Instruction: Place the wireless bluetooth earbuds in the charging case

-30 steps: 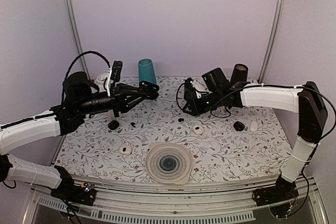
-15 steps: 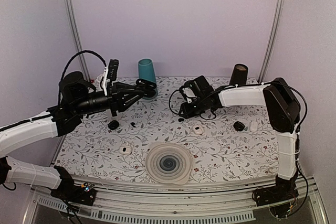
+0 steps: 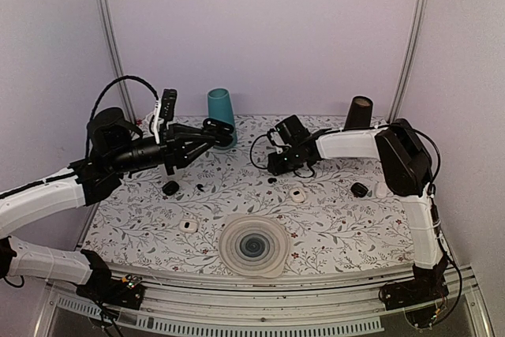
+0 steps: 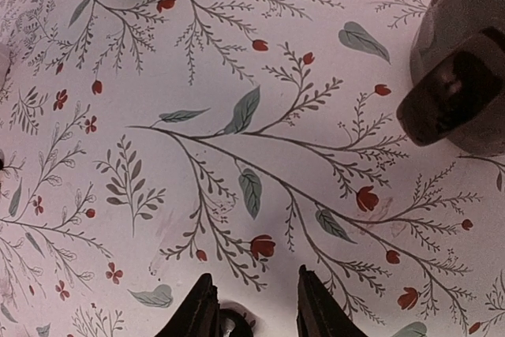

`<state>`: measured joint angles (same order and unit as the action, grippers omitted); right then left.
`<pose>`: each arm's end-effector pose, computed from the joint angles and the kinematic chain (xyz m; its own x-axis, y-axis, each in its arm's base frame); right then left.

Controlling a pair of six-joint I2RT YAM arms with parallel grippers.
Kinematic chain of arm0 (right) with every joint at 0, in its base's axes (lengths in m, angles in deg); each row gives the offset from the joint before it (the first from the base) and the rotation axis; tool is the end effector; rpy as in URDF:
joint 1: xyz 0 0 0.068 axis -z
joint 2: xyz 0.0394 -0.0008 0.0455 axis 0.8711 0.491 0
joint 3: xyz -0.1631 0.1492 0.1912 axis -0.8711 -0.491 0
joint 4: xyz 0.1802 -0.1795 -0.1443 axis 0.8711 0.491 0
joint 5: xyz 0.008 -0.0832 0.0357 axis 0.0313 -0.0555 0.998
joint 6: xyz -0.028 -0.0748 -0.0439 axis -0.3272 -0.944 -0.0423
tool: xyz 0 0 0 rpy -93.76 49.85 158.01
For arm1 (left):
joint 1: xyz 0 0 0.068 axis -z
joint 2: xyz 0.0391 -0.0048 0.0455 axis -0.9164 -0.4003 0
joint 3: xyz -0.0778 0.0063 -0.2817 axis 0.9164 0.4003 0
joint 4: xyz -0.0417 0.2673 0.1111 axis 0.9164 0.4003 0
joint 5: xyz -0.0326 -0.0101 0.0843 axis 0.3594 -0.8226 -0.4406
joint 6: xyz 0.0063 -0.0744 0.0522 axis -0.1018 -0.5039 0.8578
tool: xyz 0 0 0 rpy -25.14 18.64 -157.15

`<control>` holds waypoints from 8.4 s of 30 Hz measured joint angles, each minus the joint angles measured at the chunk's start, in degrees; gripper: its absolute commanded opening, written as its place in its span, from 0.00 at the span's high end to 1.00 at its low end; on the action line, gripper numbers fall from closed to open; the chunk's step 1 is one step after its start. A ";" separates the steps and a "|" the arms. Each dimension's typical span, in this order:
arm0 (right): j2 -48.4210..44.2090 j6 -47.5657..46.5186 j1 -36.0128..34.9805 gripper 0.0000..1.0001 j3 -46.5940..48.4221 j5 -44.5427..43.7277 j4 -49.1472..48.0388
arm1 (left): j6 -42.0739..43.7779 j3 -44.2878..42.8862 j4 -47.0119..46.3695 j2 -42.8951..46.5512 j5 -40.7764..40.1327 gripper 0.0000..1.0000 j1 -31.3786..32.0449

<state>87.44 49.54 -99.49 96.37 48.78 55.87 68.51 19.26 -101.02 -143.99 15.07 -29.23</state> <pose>0.4392 0.3550 0.1071 -0.7209 -0.3104 -0.6196 -0.4895 0.8610 0.1381 0.2207 -0.2219 0.3362 -0.2050 -0.1021 -0.9734 0.9134 0.3373 -0.2277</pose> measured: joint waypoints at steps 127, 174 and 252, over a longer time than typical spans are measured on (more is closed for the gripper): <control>-3.78 -1.92 -0.96 0.80 -8.31 12.37 -1.84 | -0.09 0.79 1.55 0.57 -0.13 1.00 -0.50; -4.02 2.05 -0.90 0.84 -10.32 14.45 -3.65 | -0.13 0.79 1.60 0.57 0.13 1.00 -0.50; -48.74 -15.34 -19.45 0.96 -17.55 24.83 -1.25 | -4.48 -3.04 -9.66 -10.64 24.74 1.00 1.95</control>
<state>38.70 34.19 -118.94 78.82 73.61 54.62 64.02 16.22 -110.68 -154.63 39.82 -27.29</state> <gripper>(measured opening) 0.040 0.222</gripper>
